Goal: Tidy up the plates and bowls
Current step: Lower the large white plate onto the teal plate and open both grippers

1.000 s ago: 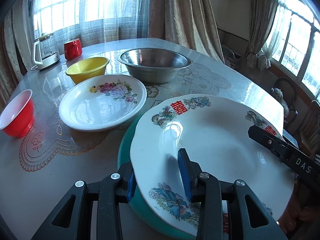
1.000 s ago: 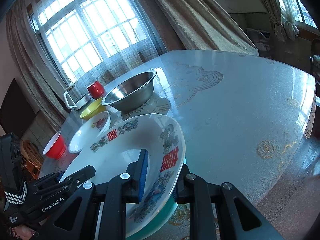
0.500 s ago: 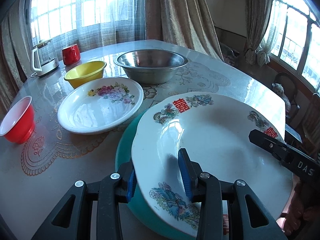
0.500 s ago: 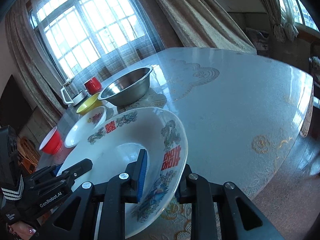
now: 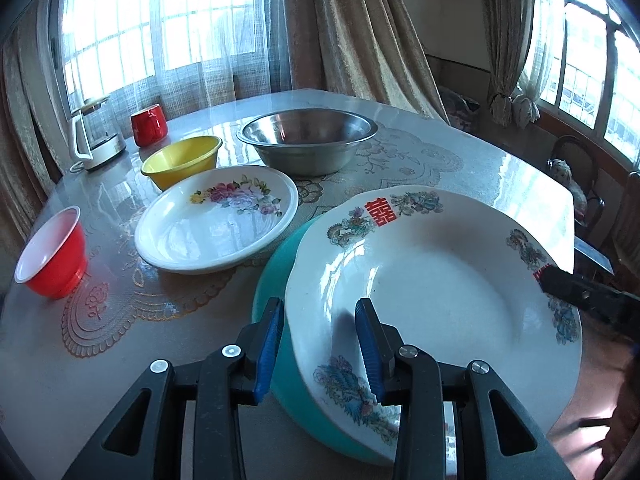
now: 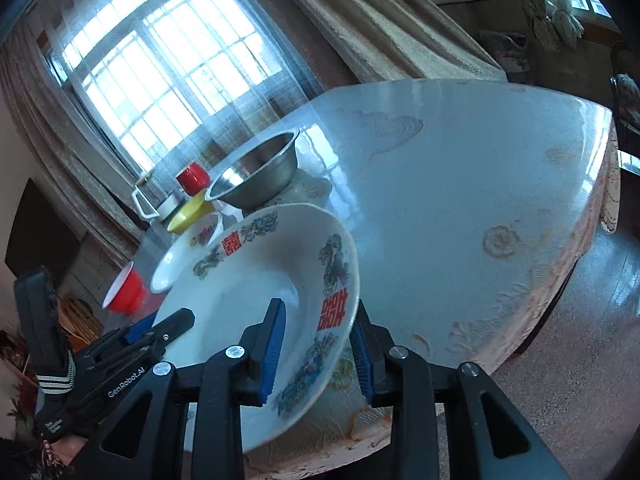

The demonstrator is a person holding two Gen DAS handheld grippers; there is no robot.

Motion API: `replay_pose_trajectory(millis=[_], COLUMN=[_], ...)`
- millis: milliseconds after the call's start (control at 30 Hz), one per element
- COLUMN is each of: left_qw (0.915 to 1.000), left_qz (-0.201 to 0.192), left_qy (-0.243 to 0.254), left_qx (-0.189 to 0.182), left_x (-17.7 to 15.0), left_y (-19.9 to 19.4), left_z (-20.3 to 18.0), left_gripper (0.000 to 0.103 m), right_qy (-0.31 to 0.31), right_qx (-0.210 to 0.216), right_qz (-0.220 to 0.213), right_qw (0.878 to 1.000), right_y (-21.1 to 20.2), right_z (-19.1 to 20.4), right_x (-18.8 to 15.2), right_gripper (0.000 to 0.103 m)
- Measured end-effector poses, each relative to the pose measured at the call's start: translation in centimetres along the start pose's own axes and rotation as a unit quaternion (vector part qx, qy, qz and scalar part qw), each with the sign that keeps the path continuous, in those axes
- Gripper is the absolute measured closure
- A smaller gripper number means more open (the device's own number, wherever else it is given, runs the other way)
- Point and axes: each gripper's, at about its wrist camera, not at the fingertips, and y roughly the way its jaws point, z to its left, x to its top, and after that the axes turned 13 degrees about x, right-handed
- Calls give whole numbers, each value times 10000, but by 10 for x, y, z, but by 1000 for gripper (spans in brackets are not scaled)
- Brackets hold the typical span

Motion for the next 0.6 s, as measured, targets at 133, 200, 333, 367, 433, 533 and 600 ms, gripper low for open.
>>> replay_pose_trajectory(millis=[133, 200, 333, 367, 433, 533, 600], left_qw=[9999, 9999, 9998, 9998, 9998, 9999, 9999], left_qz=[40, 53, 27, 29, 34, 42, 66], left_qy=[-56, -35, 25, 16, 16, 18, -5], left_qx=[-90, -147, -183, -201, -198, -131, -93], left_x=[-3, -4, -7, -7, -6, -6, -6], left_y=[-5, -8, -11, -11, -10, -11, -10], left_z=[5, 6, 5, 6, 7, 8, 11], left_gripper=[66, 68, 70, 70, 70, 70, 71], right_qy=[-265, -302, -142, -147, -159, -181, -207], right_qx=[-188, -209, -174, -183, -212, -216, -216], right_qz=[61, 145, 155, 149, 158, 212, 235], right_qw=[9995, 9992, 9996, 9996, 9995, 9994, 9993], right_y=[-11, -10, -7, -7, -5, -2, 0], right_z=[7, 7, 3, 3, 4, 5, 6], right_x=[-1, -3, -4, -4, -4, -2, -1], right_gripper=[78, 83, 86, 87, 87, 87, 87])
